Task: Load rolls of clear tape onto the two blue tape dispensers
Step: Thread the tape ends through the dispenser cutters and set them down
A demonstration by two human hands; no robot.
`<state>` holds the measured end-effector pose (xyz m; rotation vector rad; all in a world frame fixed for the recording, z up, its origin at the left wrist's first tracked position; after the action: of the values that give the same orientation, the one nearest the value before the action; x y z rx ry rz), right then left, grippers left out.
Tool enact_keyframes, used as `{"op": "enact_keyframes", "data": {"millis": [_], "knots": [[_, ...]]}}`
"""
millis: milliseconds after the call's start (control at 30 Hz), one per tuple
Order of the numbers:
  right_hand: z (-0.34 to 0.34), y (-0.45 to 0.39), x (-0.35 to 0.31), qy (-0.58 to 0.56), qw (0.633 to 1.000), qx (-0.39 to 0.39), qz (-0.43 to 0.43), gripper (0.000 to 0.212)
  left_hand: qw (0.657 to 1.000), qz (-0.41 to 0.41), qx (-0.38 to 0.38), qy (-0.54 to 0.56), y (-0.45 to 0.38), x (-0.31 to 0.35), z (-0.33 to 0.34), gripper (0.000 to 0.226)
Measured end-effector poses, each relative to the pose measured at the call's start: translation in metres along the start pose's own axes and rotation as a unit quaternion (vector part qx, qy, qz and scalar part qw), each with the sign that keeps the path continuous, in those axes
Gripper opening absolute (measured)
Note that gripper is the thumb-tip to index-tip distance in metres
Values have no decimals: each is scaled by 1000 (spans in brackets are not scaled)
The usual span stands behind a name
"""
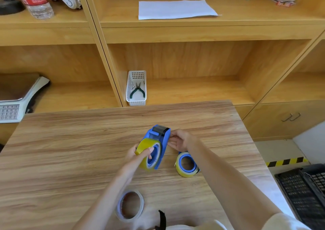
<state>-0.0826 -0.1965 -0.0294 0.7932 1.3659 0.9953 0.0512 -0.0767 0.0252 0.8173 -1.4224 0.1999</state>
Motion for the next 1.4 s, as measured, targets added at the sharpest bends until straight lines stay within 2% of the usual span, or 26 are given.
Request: {"op": "enact_keyframes", "data": {"millis": [100,200,267,333,400,433,533,600,700,800,867,933,1133,1267,1400], "knots": [[9,0,-3,-7,999,-13,-39,19,1000,-11,3,12,-3,-3,-1,51],[9,-1,-14,16,993,8,-115,18,999,-32,16,30,-7,-6,-3,48],[10,1,-16,55,988,-3,-146,17,996,-67,23,54,-8,-13,-3,36],[18,2,-9,102,983,-51,-142,21,985,-129,20,111,-8,-23,2,19],[26,5,2,161,973,-93,-140,41,968,-190,9,163,-9,-33,8,11],[30,5,7,189,965,-104,-149,50,961,-210,1,181,-10,-37,10,15],[36,7,11,228,947,-94,-204,57,948,-234,-7,215,-18,-48,13,36],[35,4,9,242,939,-66,-234,59,948,-237,-15,211,-20,-52,15,32],[34,0,3,265,920,-38,-286,60,971,-214,4,110,-24,-67,7,19],[29,-7,-2,380,850,35,-364,69,985,-153,49,-61,-37,-88,-18,15],[30,-15,8,465,800,70,-374,72,981,-107,13,-163,-40,-96,-19,8],[31,-21,21,505,774,95,-370,70,969,-61,-16,-238,-42,-98,-19,4],[33,-31,46,484,788,124,-359,65,912,43,-57,-403,-50,-92,-16,22],[36,-37,50,476,796,115,-355,67,896,62,-41,-437,-51,-87,-17,27],[35,-45,49,451,820,93,-340,73,887,73,-35,-454,-52,-89,-19,31]]}}
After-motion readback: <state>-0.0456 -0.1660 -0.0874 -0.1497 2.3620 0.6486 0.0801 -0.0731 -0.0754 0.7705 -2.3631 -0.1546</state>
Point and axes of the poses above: each hand's wrist, its own y-axis away from the middle knuckle, its own z-axis out of the palm, x = y × z, the point moved 10 cm from there along -y, towards the middle knuckle, and after that the axes turned 14 degrees about x, right-handed, at the moved point
